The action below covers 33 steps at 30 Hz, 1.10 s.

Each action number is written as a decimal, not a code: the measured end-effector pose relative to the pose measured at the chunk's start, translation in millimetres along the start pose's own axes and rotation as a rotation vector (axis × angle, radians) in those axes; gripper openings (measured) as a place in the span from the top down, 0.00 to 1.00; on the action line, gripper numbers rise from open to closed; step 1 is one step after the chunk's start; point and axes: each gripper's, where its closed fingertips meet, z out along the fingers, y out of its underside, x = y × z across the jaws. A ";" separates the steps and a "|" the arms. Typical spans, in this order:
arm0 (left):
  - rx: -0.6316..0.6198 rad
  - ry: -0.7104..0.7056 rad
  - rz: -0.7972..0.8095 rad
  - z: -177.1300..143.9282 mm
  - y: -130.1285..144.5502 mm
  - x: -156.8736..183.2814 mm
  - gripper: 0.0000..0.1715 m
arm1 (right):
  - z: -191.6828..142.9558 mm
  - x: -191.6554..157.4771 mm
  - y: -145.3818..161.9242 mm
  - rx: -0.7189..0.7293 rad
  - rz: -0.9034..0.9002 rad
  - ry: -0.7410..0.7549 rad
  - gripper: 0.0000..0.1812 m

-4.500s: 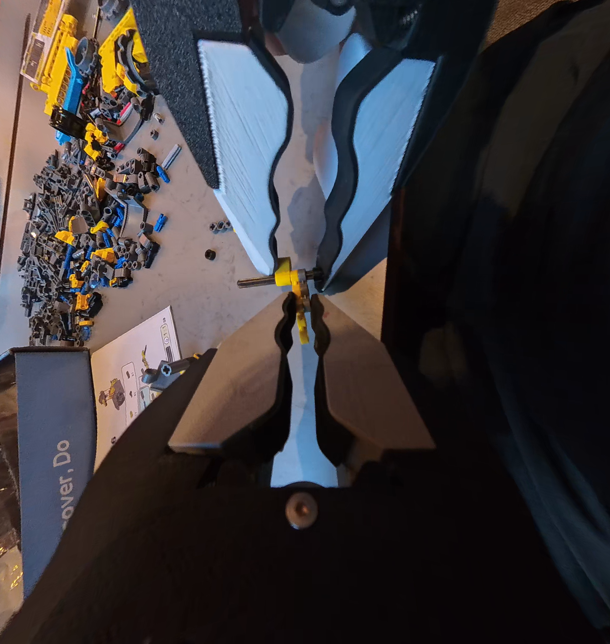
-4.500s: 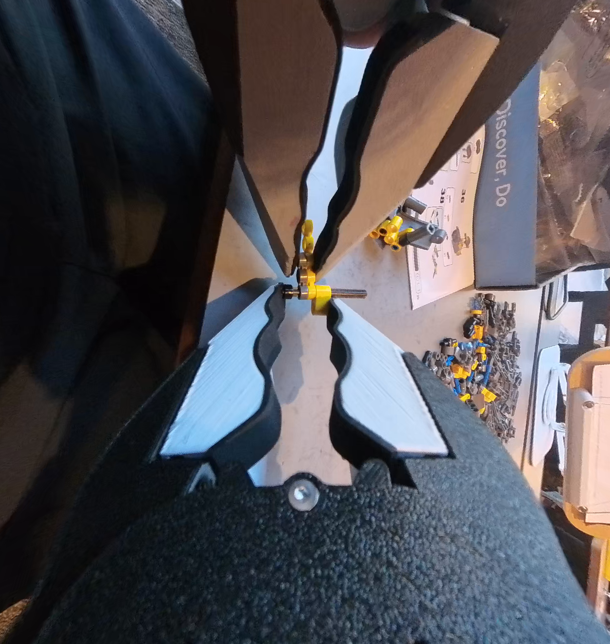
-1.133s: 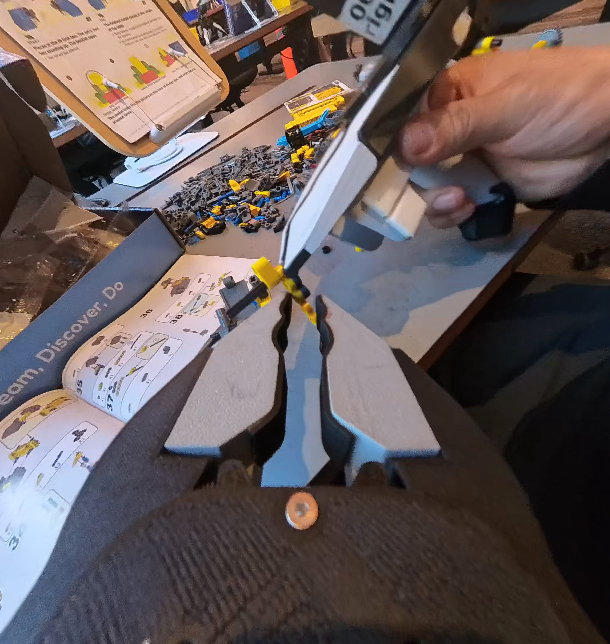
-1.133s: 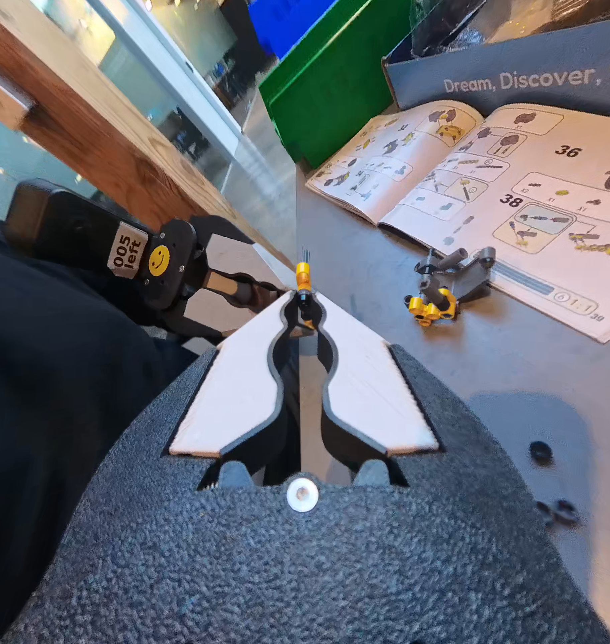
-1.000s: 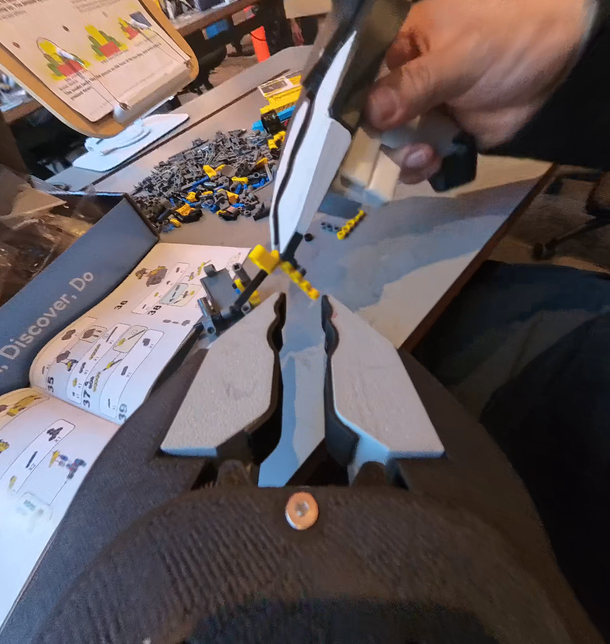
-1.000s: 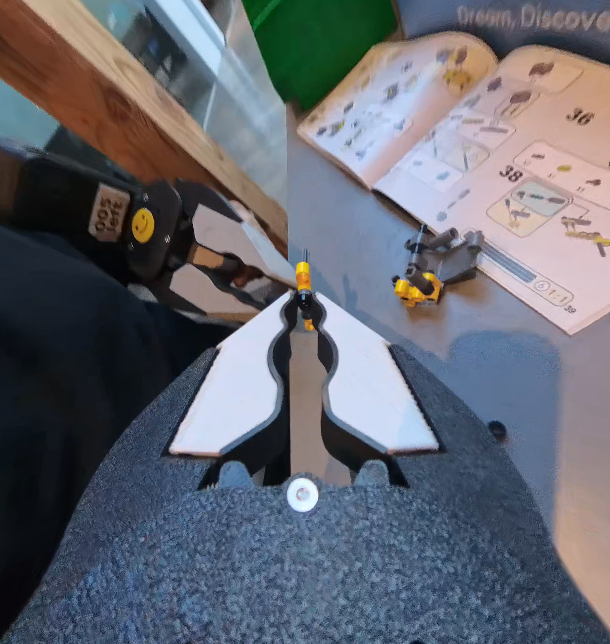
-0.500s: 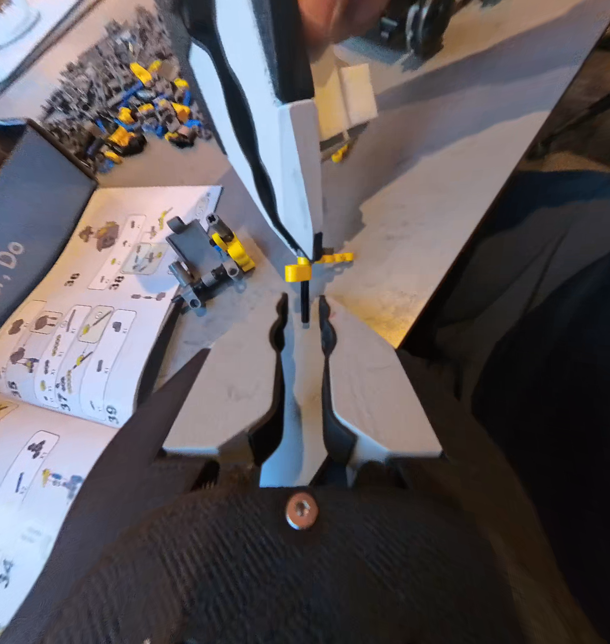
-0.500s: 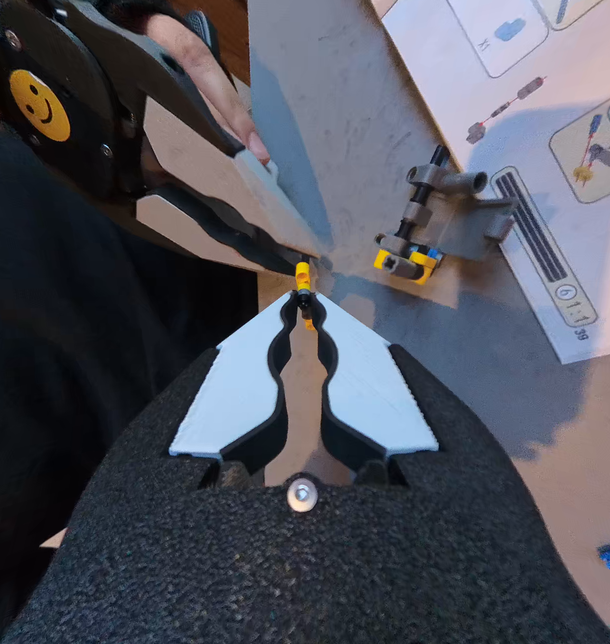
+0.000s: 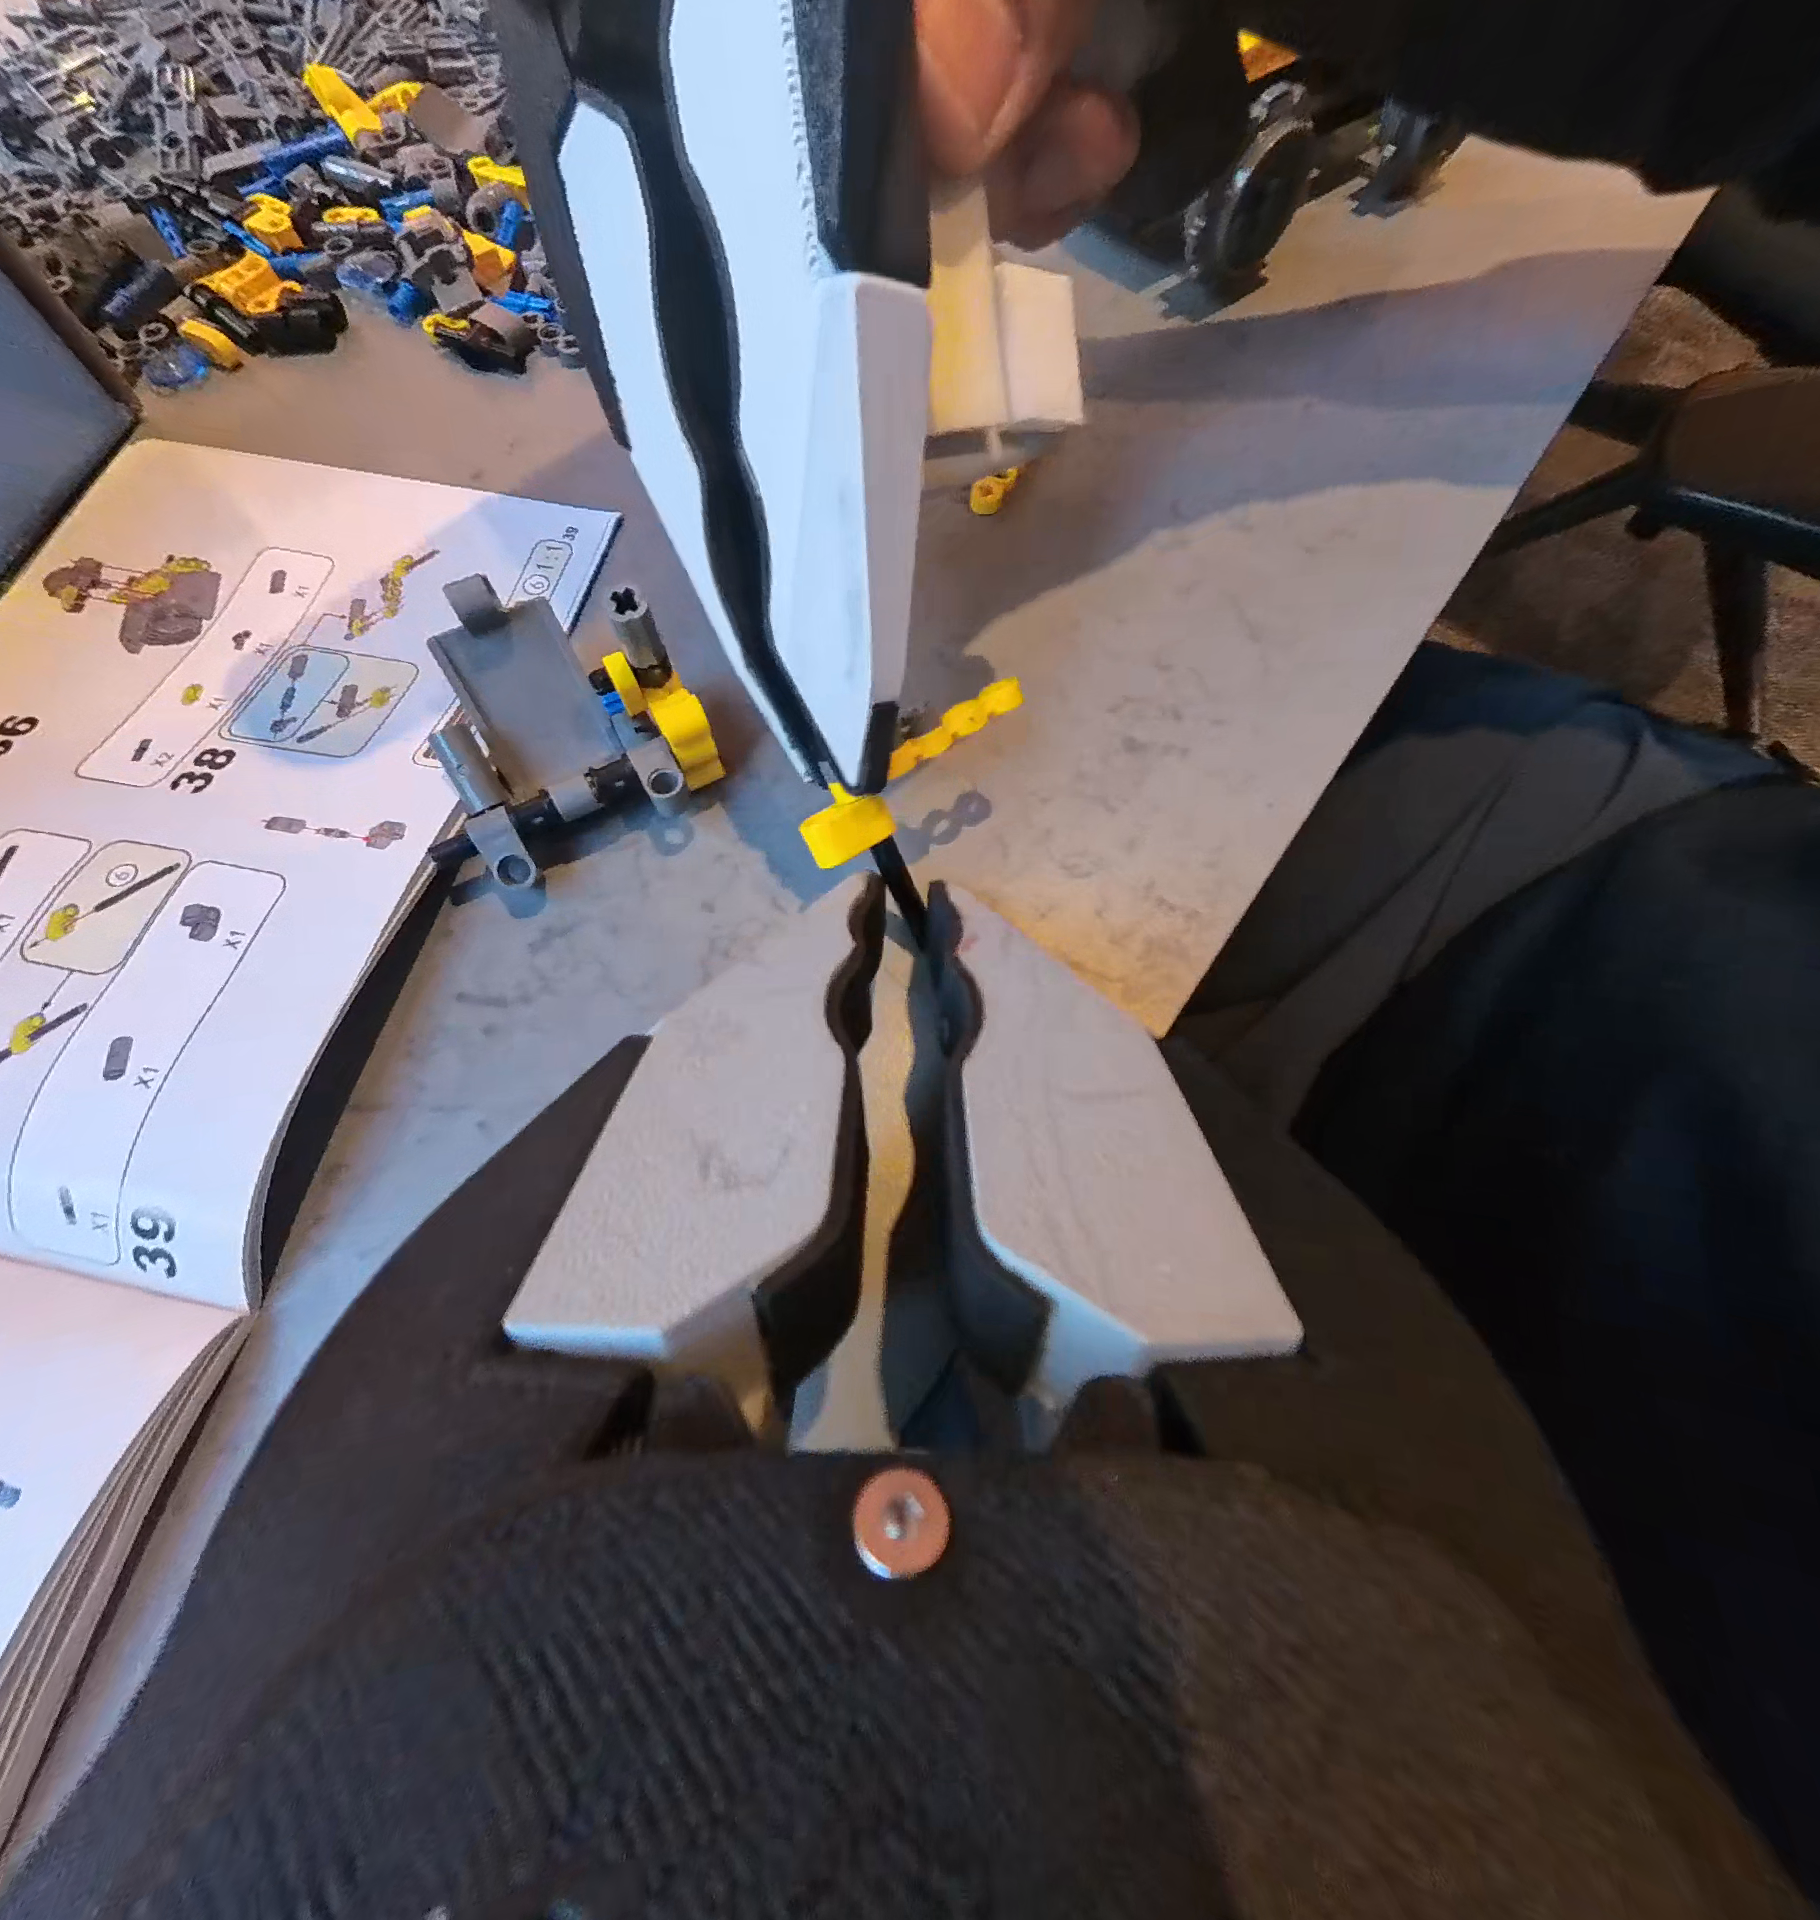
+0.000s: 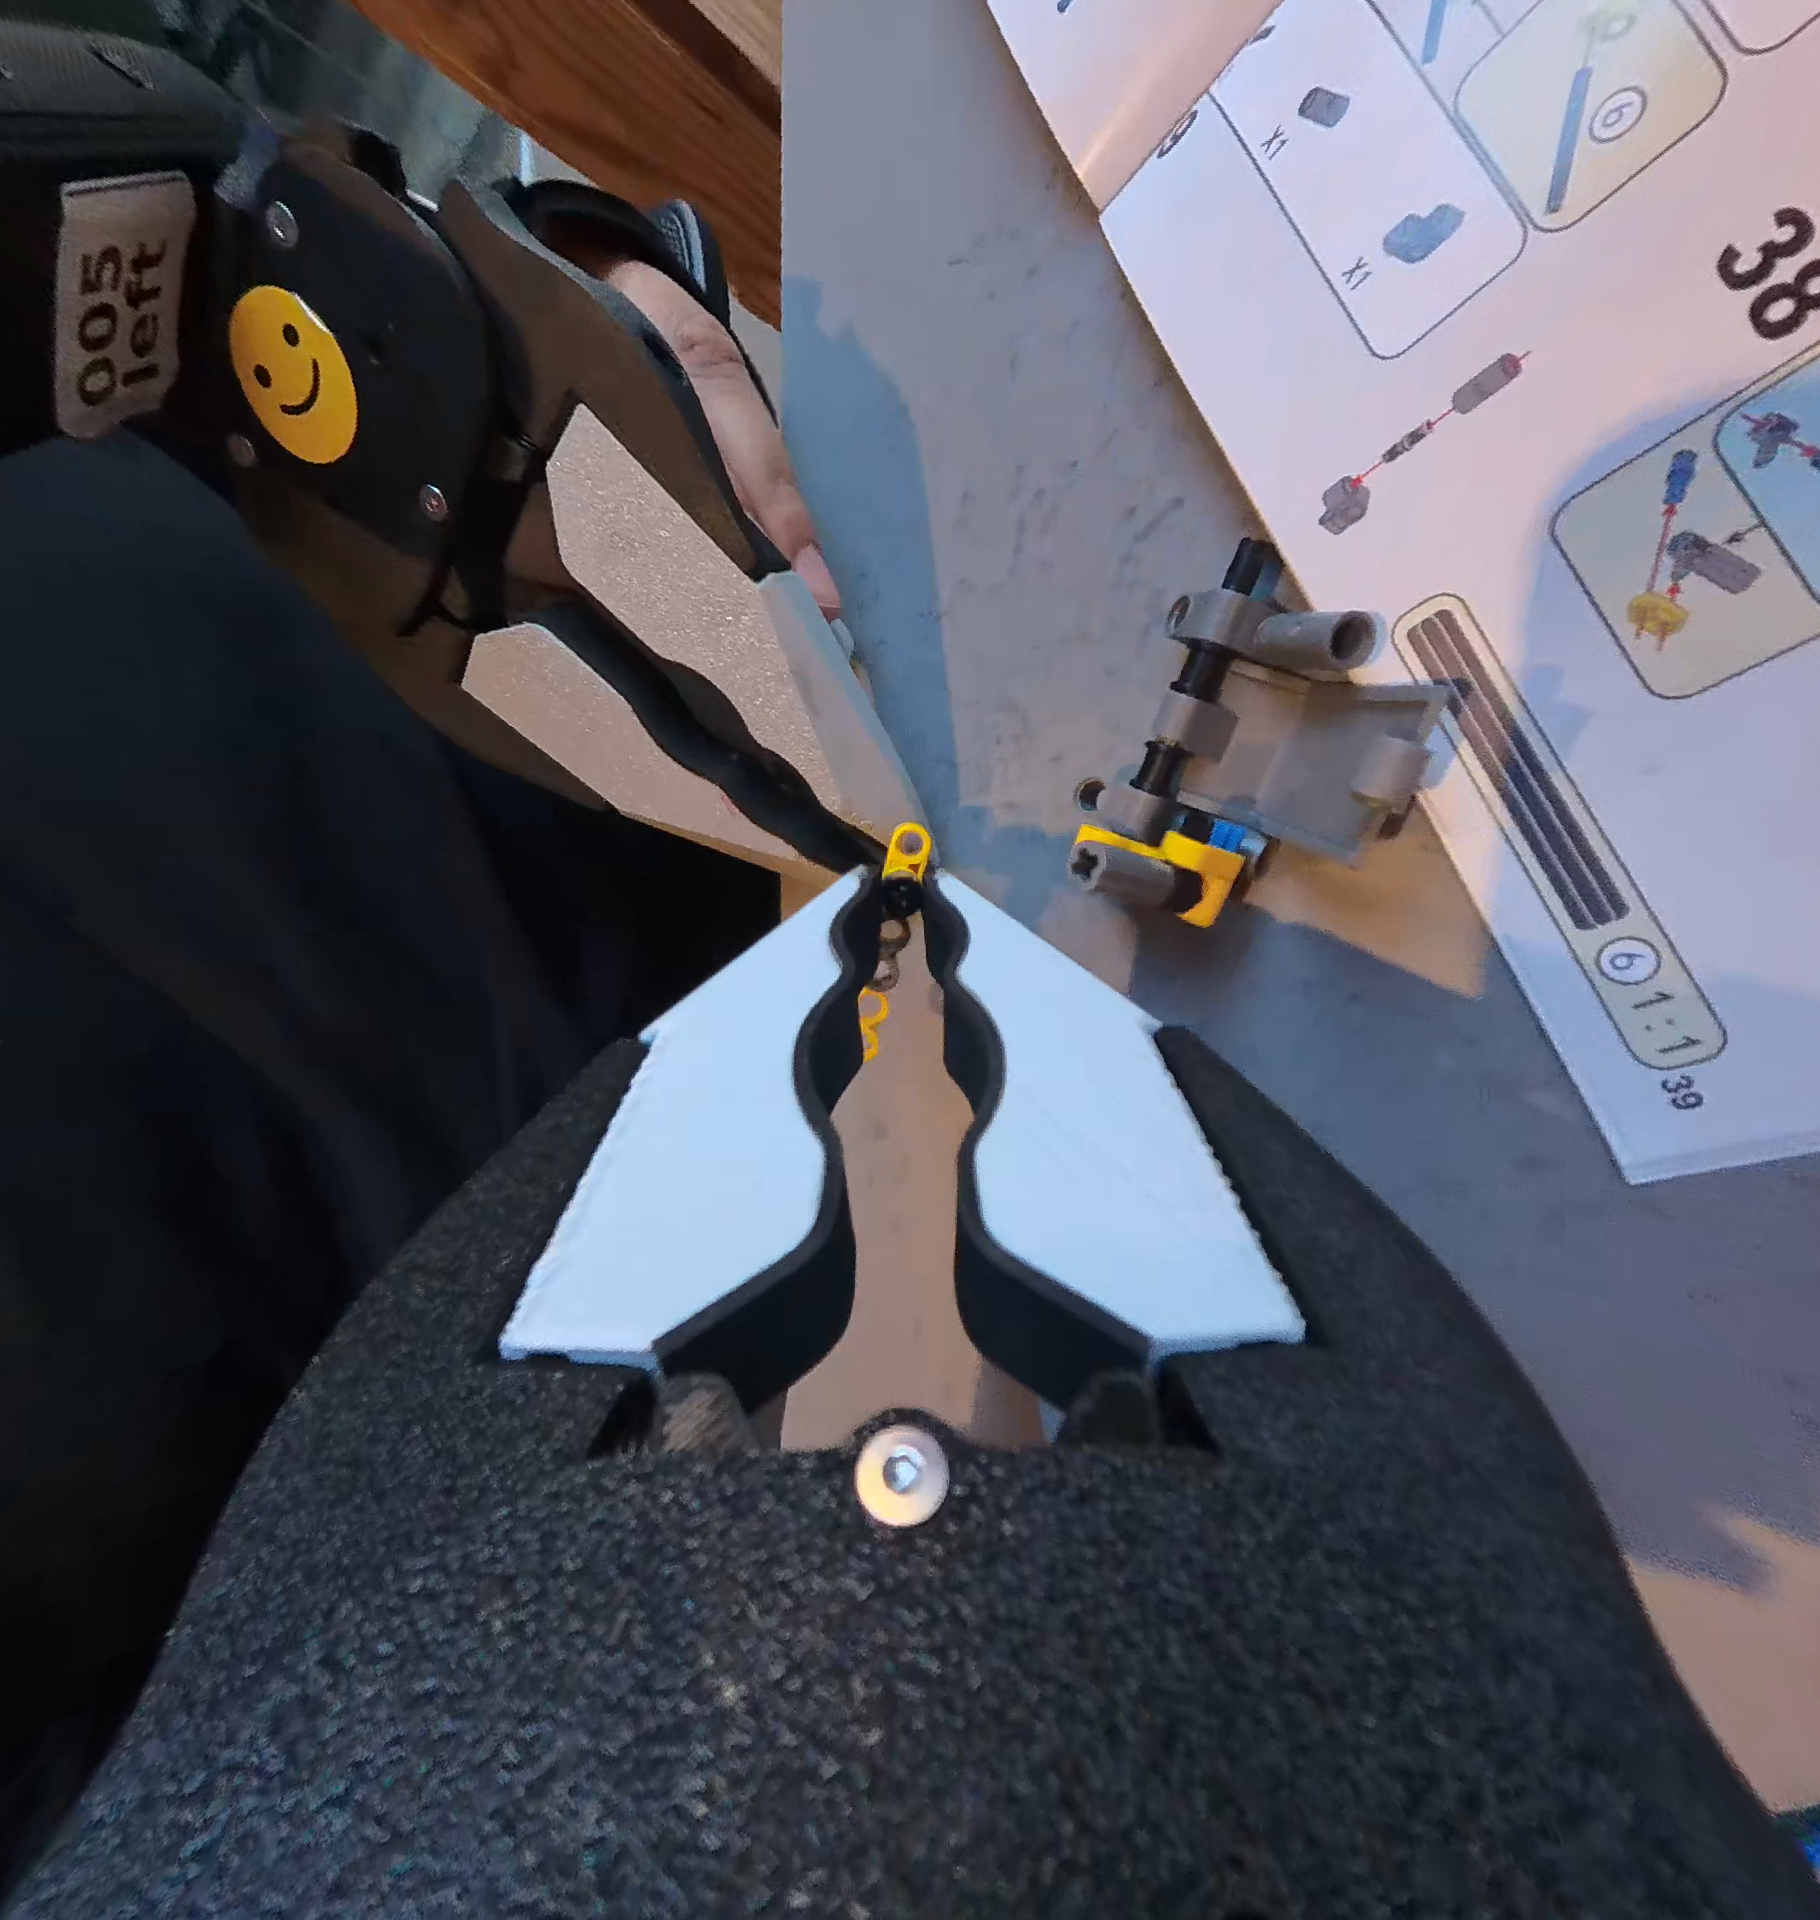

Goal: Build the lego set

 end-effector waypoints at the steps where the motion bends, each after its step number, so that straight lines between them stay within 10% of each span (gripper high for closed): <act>1: 0.002 -0.001 -0.001 0.5 -0.5 -0.6 0.96 | -0.2 0.1 -1.1 0.010 0.001 -0.004 0.96; 33: 0.210 0.094 -0.287 -19.8 -21.7 -2.9 0.98 | -13.7 -20.0 -18.7 0.263 -0.119 -0.073 0.96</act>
